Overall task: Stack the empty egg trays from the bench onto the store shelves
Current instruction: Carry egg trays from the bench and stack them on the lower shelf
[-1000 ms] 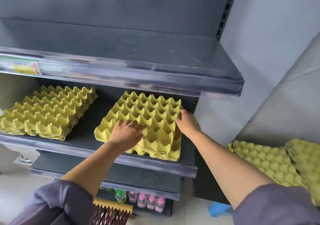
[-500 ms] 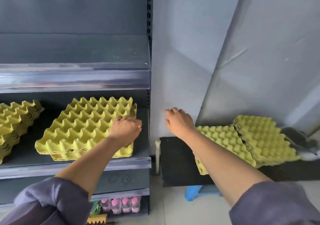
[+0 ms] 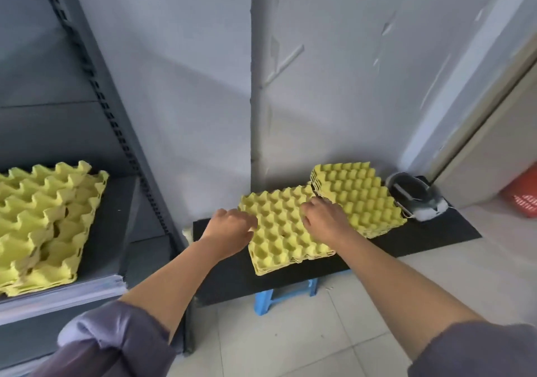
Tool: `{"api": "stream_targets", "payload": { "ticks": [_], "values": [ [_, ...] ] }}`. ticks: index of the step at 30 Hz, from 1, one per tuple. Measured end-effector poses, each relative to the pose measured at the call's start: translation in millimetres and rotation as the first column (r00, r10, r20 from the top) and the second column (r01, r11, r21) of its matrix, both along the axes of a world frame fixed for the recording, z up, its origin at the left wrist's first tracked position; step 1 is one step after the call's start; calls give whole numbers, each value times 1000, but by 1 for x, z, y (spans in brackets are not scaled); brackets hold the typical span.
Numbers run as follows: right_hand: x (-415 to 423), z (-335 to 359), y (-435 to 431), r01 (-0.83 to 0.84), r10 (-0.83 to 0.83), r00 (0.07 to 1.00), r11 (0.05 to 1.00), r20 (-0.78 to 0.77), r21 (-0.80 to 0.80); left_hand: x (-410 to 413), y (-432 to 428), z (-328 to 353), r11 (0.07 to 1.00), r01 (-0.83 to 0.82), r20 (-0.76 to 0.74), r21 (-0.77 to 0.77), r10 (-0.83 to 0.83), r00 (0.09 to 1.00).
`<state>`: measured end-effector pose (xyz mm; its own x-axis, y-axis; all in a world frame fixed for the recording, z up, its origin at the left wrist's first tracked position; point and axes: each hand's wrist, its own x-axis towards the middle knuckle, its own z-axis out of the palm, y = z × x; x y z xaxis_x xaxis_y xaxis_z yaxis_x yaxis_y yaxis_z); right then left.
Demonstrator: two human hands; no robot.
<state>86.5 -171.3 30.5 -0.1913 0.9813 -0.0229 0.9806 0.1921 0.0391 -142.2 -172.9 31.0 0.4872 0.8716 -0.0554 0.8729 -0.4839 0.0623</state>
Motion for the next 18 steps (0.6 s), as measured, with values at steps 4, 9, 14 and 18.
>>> {"api": "stream_targets", "payload": {
  "ticks": [4,9,14,18],
  "values": [
    [36,-23,6,41,-41,999,999,9,-32,34,21,-22,996,43,-17,-73,-44,999],
    [66,-61,14,92,-89,995,993,42,-79,73,46,-64,981,117,-47,-154,-125,991],
    [78,-101,20,101,-90,994,978,68,-184,94,52,-112,964,102,-156,-247,-143,977],
    [80,-132,20,59,-43,996,969,73,-238,95,49,-147,963,85,-260,-255,-153,954]
  ]
}}
